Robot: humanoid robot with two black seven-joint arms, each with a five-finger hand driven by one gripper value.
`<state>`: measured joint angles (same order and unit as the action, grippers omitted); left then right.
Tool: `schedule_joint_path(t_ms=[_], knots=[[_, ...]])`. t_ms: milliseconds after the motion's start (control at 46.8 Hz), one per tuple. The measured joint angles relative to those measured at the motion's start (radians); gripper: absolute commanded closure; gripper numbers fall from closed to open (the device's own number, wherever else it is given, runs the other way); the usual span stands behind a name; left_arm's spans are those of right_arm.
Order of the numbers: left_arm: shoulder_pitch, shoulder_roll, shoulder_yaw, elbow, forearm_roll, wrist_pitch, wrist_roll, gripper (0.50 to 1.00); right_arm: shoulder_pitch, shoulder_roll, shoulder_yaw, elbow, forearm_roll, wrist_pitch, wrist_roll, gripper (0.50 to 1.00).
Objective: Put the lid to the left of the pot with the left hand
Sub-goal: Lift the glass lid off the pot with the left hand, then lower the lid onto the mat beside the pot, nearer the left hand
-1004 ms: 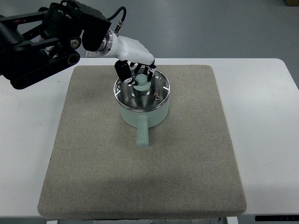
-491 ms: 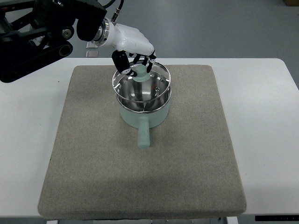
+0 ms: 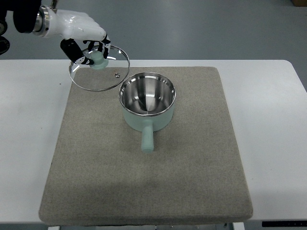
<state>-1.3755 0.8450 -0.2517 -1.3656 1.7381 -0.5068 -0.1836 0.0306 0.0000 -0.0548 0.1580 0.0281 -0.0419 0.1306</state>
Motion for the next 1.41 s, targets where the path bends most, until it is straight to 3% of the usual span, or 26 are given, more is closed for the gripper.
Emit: schedule_joint_path(t_ms=[256, 619, 1025, 1089, 1217, 1302, 1409], knots=[[0.145, 0.074, 0.001, 0.017, 0.063, 0.143, -0.010, 1.000, 0.000, 0.000, 0.000, 0.000, 0.000, 0.000, 0.000, 0.576], [0.236, 0.045, 0.001, 0.040, 0.069, 0.152, -0.009, 1.000, 0.000, 0.000, 0.000, 0.000, 0.000, 0.000, 0.000, 0.576], [0.304, -0.009, 0.001, 0.092, 0.069, 0.247, -0.008, 1.000, 0.000, 0.000, 0.000, 0.000, 0.000, 0.000, 0.000, 0.576], [0.306, -0.009, 0.001, 0.094, 0.069, 0.260, -0.008, 0.806, 0.000, 0.000, 0.000, 0.000, -0.001, 0.000, 0.000, 0.576], [0.313, -0.009, 0.003, 0.103, 0.066, 0.296, -0.008, 0.613, 0.000, 0.000, 0.000, 0.000, 0.000, 0.000, 0.000, 0.576], [0.330, -0.009, 0.003, 0.103, 0.055, 0.316, -0.009, 0.527, 0.000, 0.000, 0.000, 0.000, 0.000, 0.000, 0.000, 0.576], [0.337, -0.009, 0.003, 0.104, 0.032, 0.329, -0.010, 0.508, 0.000, 0.000, 0.000, 0.000, 0.000, 0.000, 0.000, 0.576]])
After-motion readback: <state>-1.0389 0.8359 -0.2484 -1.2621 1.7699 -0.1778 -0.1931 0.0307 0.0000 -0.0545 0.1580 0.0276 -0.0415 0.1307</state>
